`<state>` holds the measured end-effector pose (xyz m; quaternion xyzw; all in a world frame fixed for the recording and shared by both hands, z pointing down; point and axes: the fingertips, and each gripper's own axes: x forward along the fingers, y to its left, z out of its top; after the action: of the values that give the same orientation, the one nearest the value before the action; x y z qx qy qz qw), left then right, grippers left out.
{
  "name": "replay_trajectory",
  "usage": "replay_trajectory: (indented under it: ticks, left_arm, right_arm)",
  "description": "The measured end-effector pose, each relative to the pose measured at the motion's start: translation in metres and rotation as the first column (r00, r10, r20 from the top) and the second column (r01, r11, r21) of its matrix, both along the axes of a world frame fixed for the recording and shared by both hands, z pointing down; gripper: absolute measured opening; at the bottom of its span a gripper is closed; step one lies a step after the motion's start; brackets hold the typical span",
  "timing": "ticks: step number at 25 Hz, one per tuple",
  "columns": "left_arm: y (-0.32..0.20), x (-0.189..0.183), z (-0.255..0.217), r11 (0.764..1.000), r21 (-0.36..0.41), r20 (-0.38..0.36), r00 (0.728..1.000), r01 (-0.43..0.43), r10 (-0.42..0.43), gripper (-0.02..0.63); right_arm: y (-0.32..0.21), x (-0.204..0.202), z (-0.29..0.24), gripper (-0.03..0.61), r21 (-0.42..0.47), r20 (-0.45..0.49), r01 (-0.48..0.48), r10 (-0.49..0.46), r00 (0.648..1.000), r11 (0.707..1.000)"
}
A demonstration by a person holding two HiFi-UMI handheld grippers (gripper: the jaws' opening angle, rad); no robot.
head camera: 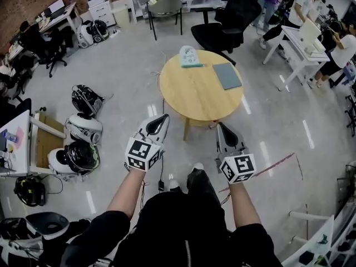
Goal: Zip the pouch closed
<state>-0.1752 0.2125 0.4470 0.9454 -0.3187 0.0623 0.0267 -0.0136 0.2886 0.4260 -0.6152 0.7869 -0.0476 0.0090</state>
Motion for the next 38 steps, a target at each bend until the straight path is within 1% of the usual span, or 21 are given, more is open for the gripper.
replay_trajectory:
  ticks: [5,7,9,15,22,25,29,35,38]
  left_arm:
    - [-0.023,0.013,0.004,1.000,0.004,0.011,1.000,-0.005,0.005,0.005]
    - [-0.038,0.019,0.006,1.000,0.014,0.015,1.000,-0.007,0.007,0.005]
    - [-0.058,0.027,0.009,1.000,0.016,0.017,1.000,-0.006,0.006,0.005]
    - [-0.137,0.063,0.022,1.000,-0.006,0.040,0.999,0.013,-0.013,0.005]
    - [-0.243,0.116,0.020,0.996,-0.029,0.050,0.995,0.085,-0.084,0.005]
    - [-0.278,0.134,0.019,0.992,-0.038,0.048,0.992,0.122,-0.120,0.005]
    - [-0.312,0.148,0.026,0.986,-0.061,0.050,0.987,0.154,-0.152,0.005]
    - [-0.357,0.162,0.039,0.983,-0.094,0.053,0.986,0.160,-0.155,0.005]
    - [-0.373,0.169,0.053,0.983,-0.109,0.065,0.988,0.148,-0.142,0.005]
  right_arm:
    - [-0.026,0.013,0.001,0.002,0.004,0.022,-0.004,0.004,1.000,1.000]
    - [-0.044,0.020,0.004,0.002,0.006,0.048,-0.001,0.001,0.999,1.000]
    - [-0.067,0.027,0.010,0.002,0.006,0.051,0.005,-0.005,0.999,1.000]
    - [-0.161,0.060,0.021,0.002,-0.007,0.057,0.049,-0.049,0.997,0.999]
    - [-0.287,0.114,0.018,0.002,-0.014,0.026,0.132,-0.131,0.991,0.991]
    - [-0.330,0.138,0.024,0.002,-0.035,0.026,0.160,-0.159,0.987,0.987]
    - [-0.373,0.153,0.037,0.002,-0.068,0.020,0.194,-0.193,0.981,0.979]
    - [-0.421,0.163,0.062,0.002,-0.130,0.005,0.202,-0.203,0.979,0.971]
    - [-0.440,0.169,0.089,0.002,-0.186,-0.009,0.201,-0.206,0.979,0.962]
